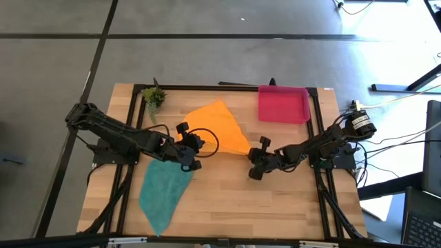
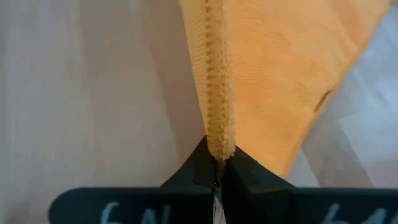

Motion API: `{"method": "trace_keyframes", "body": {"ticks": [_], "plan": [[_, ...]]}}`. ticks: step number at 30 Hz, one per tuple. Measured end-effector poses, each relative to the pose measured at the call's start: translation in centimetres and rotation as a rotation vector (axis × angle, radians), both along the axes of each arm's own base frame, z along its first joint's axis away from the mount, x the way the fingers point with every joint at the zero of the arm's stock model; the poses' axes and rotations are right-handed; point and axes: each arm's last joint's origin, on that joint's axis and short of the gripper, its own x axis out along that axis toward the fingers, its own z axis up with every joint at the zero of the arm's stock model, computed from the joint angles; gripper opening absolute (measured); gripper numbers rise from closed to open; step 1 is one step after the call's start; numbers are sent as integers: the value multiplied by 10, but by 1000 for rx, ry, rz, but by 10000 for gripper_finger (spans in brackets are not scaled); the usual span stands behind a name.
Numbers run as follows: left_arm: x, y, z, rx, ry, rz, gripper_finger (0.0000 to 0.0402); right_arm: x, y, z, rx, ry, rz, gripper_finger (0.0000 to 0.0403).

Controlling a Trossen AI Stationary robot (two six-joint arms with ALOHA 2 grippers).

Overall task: Roll microfiber towels into tight, uniform cylinder then place into a basket
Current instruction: Fold the orange microfiber towel

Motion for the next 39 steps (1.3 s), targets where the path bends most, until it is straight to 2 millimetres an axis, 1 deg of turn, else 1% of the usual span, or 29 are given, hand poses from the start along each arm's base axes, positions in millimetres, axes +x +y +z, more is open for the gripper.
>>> {"method": "trace_keyframes", "body": {"ticks": [6, 9, 12, 15, 17, 22, 30, 33, 35, 39], "plan": [[-7, -17, -2, -92, -18, -5, 0, 2, 2, 3, 26, 14, 25, 8], [-10, -26, -3, -144, -38, 11, 0, 7, 5, 9, 33, 40, 60, 6], [-13, -36, -9, -184, -33, 24, 0, 14, 11, 19, 40, 56, 110, 7], [-12, -49, -17, -233, -20, 21, 0, 20, 17, 32, 42, 88, 158, 7], [-12, -58, -25, -253, 9, 5, 0, 23, 21, 41, 36, 117, 169, 6], [-15, -78, -38, -272, 34, -22, 0, 28, 30, 67, 27, 187, 179, 7], [-31, -105, -39, -334, 11, -54, 0, 28, 53, 106, 47, 227, 193, 6], [-35, -110, -40, -330, 15, -77, 0, 30, 59, 116, 46, 202, 209, 7], [-35, -110, -40, -319, 13, -71, 0, 31, 59, 119, 46, 191, 211, 7], [-32, -103, -40, -268, -10, -23, 0, 35, 46, 116, 37, 197, 180, 7]]}}
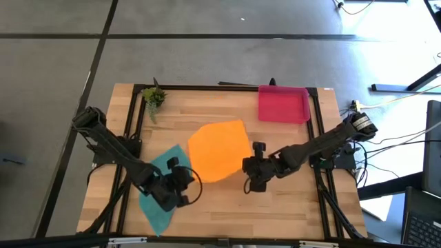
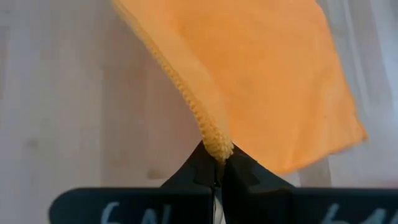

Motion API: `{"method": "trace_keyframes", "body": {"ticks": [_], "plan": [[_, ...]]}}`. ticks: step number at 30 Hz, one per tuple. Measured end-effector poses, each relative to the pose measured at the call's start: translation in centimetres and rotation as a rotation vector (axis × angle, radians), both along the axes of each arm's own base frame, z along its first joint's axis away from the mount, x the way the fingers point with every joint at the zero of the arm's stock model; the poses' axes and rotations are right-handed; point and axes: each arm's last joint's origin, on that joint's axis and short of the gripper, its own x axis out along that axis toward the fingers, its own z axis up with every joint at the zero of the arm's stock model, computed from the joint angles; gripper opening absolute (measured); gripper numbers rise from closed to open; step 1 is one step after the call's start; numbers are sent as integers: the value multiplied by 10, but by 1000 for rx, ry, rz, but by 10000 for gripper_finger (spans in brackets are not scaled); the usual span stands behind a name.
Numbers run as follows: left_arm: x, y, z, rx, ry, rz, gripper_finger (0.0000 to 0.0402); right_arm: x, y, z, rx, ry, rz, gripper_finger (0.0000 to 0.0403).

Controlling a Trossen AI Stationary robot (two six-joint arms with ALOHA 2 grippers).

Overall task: Roll microfiber towels into tight, uniform cylinder then place into a basket
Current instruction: Fold the orange microfiber towel

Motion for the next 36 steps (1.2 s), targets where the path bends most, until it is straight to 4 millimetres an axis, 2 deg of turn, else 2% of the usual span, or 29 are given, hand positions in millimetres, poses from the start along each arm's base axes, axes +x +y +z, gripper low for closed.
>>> {"method": "trace_keyframes", "body": {"ticks": [9, 16, 24, 29, 36], "plan": [[18, 32, -12, 38, 65, 164, 0, 5, -45, -20, -52, 62, -78, 7], [33, 57, -25, 67, 123, 276, 0, 12, -85, -38, -102, 25, -93, 8], [35, 89, -31, 71, 193, 456, 0, 16, -122, -45, -125, 5, -67, 8], [37, 105, -31, 76, 217, 520, 0, 17, -141, -46, -65, -10, -5, 8], [38, 123, -37, 138, 263, 588, 0, 17, -156, -45, -32, -32, 54, 8]]}}
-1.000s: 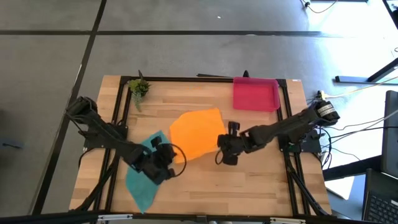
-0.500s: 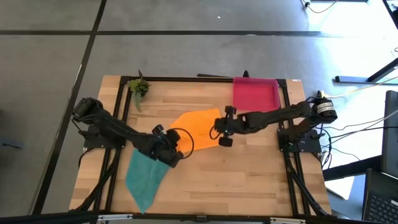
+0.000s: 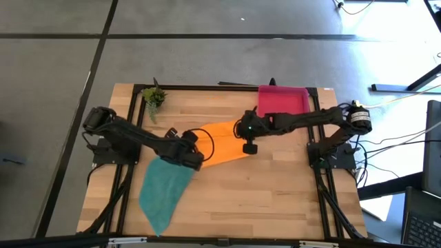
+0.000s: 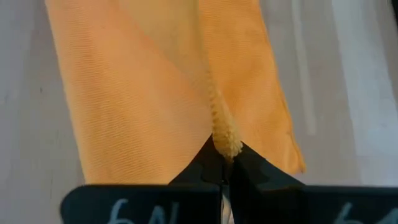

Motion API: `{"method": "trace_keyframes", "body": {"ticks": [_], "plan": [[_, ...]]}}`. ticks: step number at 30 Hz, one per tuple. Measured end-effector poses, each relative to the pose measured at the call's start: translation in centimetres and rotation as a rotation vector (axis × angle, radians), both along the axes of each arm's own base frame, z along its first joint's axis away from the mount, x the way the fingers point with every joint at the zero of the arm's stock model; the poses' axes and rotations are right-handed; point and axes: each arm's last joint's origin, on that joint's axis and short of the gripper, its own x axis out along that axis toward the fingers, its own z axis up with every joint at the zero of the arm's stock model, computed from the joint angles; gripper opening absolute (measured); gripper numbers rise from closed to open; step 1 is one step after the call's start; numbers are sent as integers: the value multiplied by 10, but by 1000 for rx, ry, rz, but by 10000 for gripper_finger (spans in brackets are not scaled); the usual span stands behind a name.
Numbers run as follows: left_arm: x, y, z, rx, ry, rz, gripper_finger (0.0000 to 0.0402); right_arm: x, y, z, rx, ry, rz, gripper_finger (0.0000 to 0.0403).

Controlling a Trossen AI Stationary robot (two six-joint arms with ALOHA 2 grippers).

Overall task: Roll microfiber towels into tight, uniform cylinder then place into a basket
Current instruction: Fold the orange microfiber towel

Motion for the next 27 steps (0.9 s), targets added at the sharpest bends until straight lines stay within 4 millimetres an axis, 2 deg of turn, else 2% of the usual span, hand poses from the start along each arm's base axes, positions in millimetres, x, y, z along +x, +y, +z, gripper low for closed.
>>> {"method": "trace_keyframes", "body": {"ticks": [6, 13, 20, 27], "plan": [[7, 10, -16, 19, 62, 36, 0, 1, -11, -1, -11, -14, -14, 8], [11, 17, -30, 36, 112, 61, 0, 7, -20, -13, -14, -14, -35, 8], [13, 21, -33, 8, 120, 77, 0, 9, -25, -14, -16, -31, -52, 12], [13, 21, -33, 5, 117, 79, 0, 10, -27, -13, -22, -52, -56, 44]]}}
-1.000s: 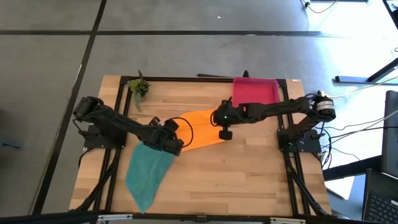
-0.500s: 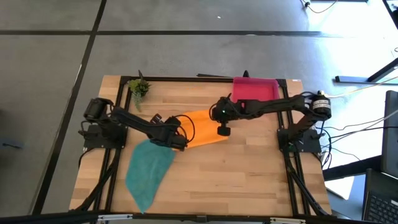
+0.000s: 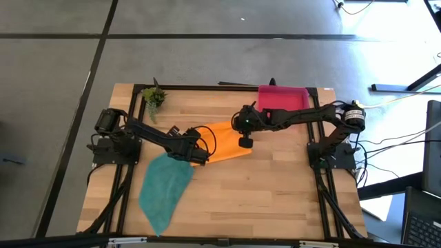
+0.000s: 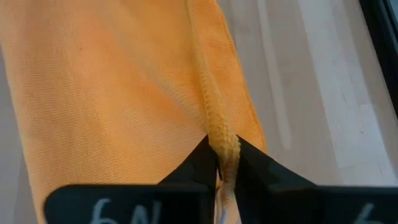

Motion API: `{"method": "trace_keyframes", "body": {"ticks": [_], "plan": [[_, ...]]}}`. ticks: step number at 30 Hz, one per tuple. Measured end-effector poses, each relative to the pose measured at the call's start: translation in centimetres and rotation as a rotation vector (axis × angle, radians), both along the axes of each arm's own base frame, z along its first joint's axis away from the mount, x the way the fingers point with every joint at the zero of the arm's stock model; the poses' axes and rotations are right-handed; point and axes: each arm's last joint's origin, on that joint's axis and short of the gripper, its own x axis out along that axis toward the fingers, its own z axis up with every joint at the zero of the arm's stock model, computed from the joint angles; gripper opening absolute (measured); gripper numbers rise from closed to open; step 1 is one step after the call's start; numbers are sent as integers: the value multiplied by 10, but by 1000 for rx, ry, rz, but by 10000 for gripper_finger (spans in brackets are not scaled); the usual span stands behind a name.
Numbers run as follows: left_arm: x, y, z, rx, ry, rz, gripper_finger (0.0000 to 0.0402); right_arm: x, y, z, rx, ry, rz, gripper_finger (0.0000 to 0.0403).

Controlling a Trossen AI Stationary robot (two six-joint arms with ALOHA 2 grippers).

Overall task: Roll microfiber towels into tight, uniform cylinder then place into a basket
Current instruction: Fold the orange microfiber towel

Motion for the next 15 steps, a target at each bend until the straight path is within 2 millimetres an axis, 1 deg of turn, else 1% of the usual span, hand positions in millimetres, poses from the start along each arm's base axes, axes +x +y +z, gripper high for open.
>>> {"method": "trace_keyframes", "body": {"ticks": [4, 6, 12, 15], "plan": [[0, 1, 0, 0, 0, 3, 1, 0, 0, 0, 0, -1, 0, 71], [0, 2, 0, 0, 0, 8, 8, 0, 0, 0, 0, -2, -1, 86], [1, 9, 0, 3, 0, 32, 50, 1, -1, 1, -15, -18, -10, 138], [1, 14, 0, 6, 17, 29, 69, 2, -2, 3, -54, -17, -41, 159]]}}
